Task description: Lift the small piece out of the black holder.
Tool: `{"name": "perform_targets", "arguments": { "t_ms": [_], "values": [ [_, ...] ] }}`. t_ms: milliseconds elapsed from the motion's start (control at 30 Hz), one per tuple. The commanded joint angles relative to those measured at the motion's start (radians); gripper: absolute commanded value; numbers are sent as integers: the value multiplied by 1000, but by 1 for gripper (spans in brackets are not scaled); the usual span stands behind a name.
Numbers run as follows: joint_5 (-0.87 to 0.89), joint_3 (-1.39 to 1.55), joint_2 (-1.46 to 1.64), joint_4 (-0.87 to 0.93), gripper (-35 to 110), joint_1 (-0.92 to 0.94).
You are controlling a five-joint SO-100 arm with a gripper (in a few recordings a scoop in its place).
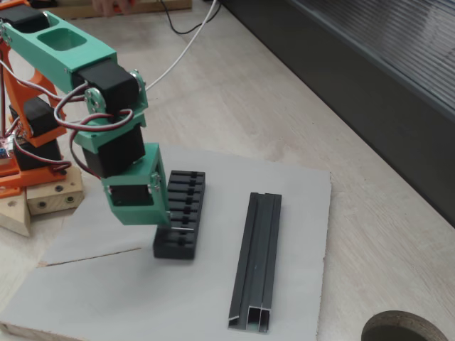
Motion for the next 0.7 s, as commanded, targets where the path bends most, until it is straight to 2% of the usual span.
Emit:
{"name": "perform_targets", "arguments": {
  "t_ms": [0,233,667],
  "values": [
    [9,-87,80,8,3,11],
    [9,-143,94,17,3,11],
    [11,-175,310,17,3,12]
  ]
}}
